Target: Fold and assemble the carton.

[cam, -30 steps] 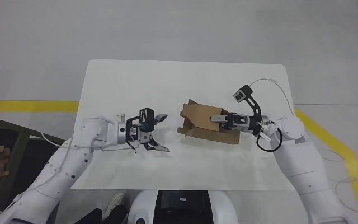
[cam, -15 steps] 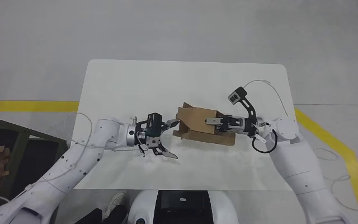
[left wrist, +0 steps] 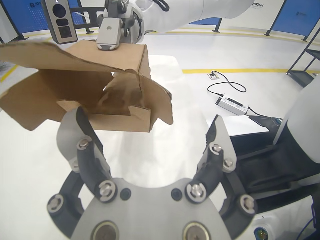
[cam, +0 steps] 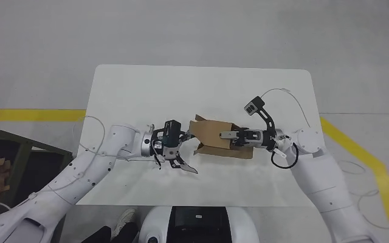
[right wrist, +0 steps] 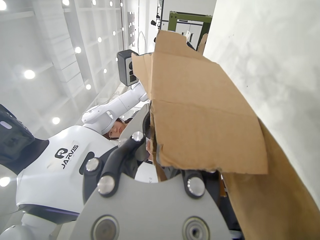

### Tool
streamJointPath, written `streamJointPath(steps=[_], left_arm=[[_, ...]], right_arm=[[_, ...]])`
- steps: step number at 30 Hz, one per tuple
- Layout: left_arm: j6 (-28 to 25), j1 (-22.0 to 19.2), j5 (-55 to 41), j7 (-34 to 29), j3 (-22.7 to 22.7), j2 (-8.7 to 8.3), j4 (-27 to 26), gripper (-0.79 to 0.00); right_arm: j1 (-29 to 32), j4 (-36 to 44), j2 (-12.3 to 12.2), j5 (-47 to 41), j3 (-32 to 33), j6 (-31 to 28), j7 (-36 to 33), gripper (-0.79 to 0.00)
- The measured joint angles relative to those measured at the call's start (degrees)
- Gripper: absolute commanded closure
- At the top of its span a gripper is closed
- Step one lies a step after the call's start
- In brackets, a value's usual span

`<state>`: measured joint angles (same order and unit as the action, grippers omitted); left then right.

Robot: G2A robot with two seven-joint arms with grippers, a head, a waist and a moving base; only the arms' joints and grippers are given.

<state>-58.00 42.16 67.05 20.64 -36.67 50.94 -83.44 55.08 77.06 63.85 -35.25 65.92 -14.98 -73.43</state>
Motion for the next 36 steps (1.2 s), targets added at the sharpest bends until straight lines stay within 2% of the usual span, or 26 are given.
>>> streamJointPath(steps=[17,27,30,34,36], left_arm=[[0.0,-2.18,-5.12,-0.55,3.04,-0.01,0.97,-0.785],[0.0,-3.23,-10.41,-0.52,5.69,-0.85,1.64,-0.785],[0.0,-3.75,-11.61,-0.46,6.67,-1.16,1.76,-0.674],[0.0,-4.47,-12.95,-0.05,7.87,-1.49,1.91,-0.619],[0.0,-4.81,-13.61,0.34,8.54,-1.64,1.96,-0.523]], right_arm=[[0.7,1.16,0.07,-0.29,-0.71,-0.18,-0.88,0.0],[0.68,0.57,0.01,-1.01,-0.44,-0.14,-1.68,0.0],[0.68,0.58,0.01,-1.3,-0.36,-0.17,-1.87,0.0],[0.74,0.71,-0.03,-1.4,-0.25,-0.24,-2.16,0.0],[0.77,0.77,-0.05,-1.41,-0.21,-0.23,-2.32,0.0]])
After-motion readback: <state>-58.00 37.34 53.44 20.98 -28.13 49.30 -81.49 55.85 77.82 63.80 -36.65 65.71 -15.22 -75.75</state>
